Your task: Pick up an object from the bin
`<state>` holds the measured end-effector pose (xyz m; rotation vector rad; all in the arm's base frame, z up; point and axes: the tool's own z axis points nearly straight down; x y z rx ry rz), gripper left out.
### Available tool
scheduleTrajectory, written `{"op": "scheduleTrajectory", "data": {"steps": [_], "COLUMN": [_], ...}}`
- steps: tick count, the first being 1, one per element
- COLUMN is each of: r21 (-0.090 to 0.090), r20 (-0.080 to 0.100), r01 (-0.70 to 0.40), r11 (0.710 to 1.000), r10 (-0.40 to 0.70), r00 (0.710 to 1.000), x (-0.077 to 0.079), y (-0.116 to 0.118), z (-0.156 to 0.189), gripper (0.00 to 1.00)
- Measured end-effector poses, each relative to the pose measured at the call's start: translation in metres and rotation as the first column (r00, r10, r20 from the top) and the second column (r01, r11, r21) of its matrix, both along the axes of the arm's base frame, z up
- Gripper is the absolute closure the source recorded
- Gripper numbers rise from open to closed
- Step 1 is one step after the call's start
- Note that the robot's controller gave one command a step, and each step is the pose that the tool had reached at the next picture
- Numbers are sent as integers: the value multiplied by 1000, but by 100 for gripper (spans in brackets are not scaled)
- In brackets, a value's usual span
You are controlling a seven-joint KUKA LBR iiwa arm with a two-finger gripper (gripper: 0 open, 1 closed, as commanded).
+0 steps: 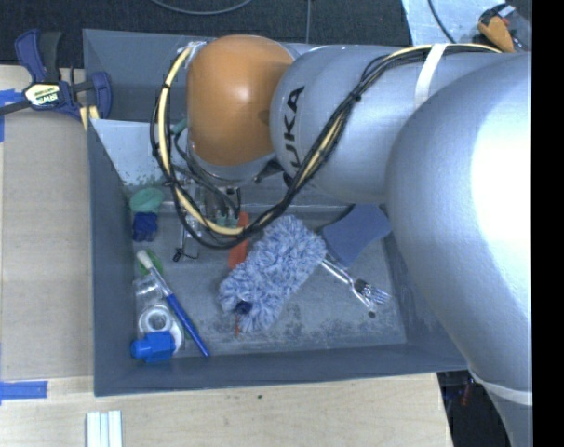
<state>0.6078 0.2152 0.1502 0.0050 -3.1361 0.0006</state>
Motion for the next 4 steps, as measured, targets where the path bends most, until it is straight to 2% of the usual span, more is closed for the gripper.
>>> {"op": "scheduleTrajectory", "data": {"steps": [1,2,3,4], "r21": [2,1,0,-1], "r20": [8,5,14,1], "r01": [4,-425,-505,-621], "r11": [1000,905,863,784], "r10": [-4,425,505,621], "r00": [1000,905,863,784], "x": [2,-23,-7,16], "y": [-1,-98,-80,-166], "z": [5,-79,-21,-50], "gripper": [0,0,0,0]}}
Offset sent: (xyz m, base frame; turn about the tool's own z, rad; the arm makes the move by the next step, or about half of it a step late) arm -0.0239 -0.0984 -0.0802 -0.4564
